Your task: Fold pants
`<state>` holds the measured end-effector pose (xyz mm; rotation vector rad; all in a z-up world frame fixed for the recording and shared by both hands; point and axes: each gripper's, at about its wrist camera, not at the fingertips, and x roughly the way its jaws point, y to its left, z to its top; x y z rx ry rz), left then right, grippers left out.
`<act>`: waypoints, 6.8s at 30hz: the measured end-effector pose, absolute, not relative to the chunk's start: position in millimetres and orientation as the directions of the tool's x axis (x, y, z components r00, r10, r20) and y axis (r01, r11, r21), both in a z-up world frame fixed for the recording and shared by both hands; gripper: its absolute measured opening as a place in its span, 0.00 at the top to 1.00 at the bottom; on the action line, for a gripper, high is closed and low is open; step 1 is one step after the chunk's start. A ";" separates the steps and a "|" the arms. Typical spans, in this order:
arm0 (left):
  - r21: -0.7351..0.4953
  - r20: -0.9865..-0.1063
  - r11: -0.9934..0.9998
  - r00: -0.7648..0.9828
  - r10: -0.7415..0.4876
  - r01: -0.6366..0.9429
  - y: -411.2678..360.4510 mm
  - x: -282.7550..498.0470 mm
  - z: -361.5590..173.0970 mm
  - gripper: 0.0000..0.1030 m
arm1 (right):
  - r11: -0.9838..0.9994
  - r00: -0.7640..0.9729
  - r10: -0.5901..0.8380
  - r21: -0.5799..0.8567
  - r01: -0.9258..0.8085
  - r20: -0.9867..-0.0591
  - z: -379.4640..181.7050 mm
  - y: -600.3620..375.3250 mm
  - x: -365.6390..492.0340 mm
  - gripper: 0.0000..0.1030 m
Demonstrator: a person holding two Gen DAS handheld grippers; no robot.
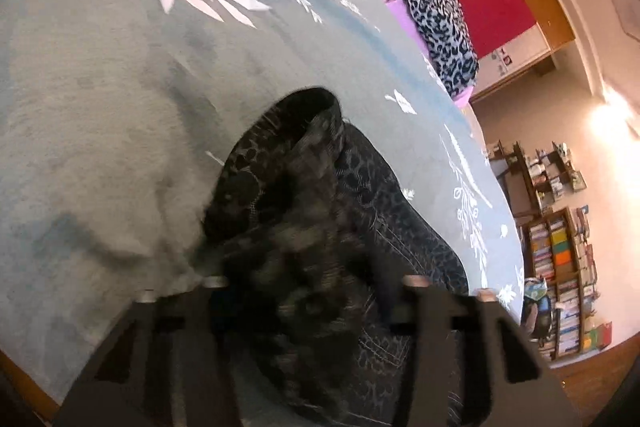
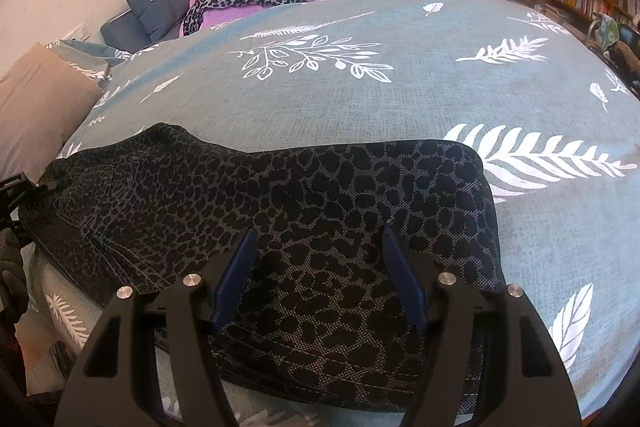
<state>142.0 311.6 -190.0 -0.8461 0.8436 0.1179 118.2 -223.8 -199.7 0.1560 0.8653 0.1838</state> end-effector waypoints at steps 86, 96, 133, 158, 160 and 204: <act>-0.380 -0.737 0.856 0.444 -0.510 0.352 -33.0 142.0 -141.8 0.33 | 0.920 0.685 0.253 0.388 0.048 -0.683 -220.8 -348.7 48.7 0.24; -0.393 -0.734 0.867 0.465 -0.496 0.305 -11.9 138.1 -146.6 0.33 | 0.893 0.742 0.304 0.450 -0.003 -0.598 -163.9 -351.8 36.2 0.34; -0.323 -0.756 0.899 0.491 -0.433 0.296 -9.5 135.2 -167.7 0.33 | 0.928 0.736 0.243 0.373 0.013 -0.632 -155.3 -325.4 42.0 0.66; -0.298 -0.738 0.921 0.552 -0.389 0.252 -22.4 224.2 -187.8 0.33 | 0.912 0.730 0.308 0.409 -0.042 -0.610 -214.9 -311.8 138.2 0.63; -0.314 -0.736 0.916 0.545 -0.402 0.250 -19.5 224.0 -184.2 0.33 | 0.908 0.730 0.313 0.416 -0.044 -0.608 -214.5 -312.8 138.3 0.63; -0.126 -0.808 0.982 0.559 -0.184 0.141 30.4 173.6 -182.1 0.24 | 0.921 0.676 0.265 0.388 0.034 -0.688 -222.7 -316.7 101.3 0.30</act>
